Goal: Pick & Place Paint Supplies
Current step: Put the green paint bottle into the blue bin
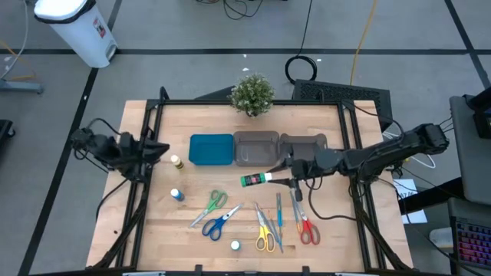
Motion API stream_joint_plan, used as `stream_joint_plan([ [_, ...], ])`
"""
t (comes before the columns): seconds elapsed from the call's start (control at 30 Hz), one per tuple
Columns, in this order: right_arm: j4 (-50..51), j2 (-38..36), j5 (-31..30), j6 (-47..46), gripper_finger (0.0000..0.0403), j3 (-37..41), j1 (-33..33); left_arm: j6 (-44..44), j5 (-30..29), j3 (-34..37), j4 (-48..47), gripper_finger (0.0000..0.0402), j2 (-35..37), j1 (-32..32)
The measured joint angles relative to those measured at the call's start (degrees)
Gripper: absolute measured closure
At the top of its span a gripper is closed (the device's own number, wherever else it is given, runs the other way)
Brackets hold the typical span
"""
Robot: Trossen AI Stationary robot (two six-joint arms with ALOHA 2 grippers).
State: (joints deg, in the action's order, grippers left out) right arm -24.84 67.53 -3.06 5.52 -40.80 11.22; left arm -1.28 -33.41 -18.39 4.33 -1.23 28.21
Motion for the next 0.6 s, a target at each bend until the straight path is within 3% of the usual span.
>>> stream_joint_plan([
  [0.2,-0.72,0.02,-0.1,1.08,0.0294,0.0,-0.02,-2.29,-0.93,-0.01,2.48,0.0364,0.0,0.0],
  [0.4,-3.23,0.02,-0.05,1.86,0.0296,0.0,-0.02,4.98,-10.14,-0.02,0.44,0.0364,-0.07,-0.02],
  [0.5,-3.65,0.49,-0.27,1.85,0.0294,0.0,-0.02,7.51,-10.12,0.12,-0.49,0.0356,-3.62,-0.02],
  [0.6,-4.97,2.22,-2.29,1.68,0.0294,0.0,-0.03,7.47,-9.54,0.57,2.76,0.0322,-10.35,-0.02],
])
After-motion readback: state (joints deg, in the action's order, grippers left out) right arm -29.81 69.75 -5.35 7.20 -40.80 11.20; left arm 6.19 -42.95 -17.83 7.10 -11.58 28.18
